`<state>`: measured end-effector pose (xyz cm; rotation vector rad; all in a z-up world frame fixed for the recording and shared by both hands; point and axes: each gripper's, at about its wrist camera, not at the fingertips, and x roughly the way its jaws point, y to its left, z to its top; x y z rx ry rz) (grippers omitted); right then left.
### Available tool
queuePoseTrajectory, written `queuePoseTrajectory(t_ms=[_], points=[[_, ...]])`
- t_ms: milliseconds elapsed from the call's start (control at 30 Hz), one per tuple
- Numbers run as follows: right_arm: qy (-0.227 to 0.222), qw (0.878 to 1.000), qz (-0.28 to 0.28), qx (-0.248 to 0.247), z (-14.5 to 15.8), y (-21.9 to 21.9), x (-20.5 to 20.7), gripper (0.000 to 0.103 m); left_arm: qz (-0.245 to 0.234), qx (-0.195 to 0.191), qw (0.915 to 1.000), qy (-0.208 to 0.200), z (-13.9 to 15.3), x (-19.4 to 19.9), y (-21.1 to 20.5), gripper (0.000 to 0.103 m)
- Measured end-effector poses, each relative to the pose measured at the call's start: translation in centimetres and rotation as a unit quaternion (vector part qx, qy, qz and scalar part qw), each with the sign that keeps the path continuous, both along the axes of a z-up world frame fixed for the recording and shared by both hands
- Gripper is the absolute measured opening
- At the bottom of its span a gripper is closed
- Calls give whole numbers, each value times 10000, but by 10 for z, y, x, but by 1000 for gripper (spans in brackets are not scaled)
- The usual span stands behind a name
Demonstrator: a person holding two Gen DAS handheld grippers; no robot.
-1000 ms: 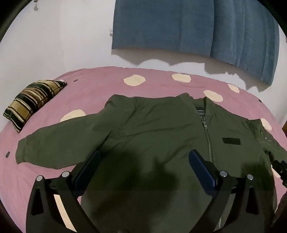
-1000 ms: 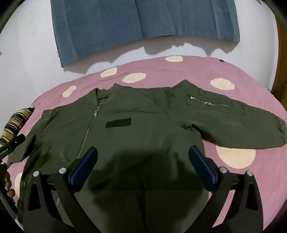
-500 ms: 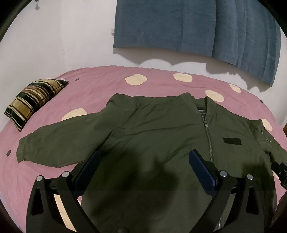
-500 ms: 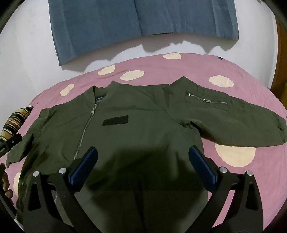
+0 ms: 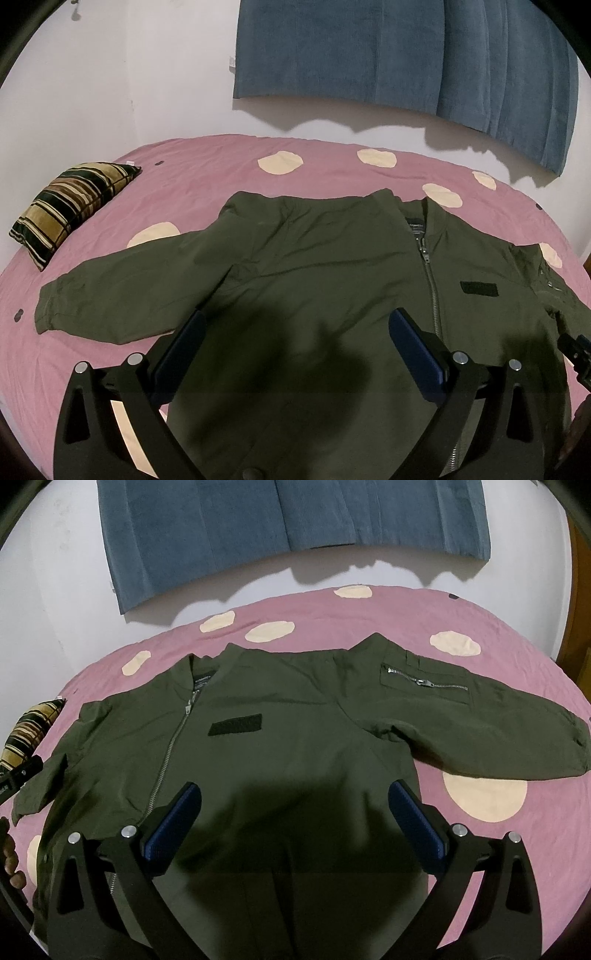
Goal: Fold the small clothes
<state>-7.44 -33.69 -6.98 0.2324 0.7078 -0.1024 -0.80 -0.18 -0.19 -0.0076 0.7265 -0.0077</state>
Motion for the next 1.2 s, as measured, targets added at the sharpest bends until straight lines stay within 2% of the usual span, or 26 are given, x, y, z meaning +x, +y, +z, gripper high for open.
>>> queuePoseTrajectory(t_ms=[1200], points=[[103, 9999, -1, 20, -4, 0, 2, 101, 1, 23, 10000, 7, 0, 0, 0, 99]])
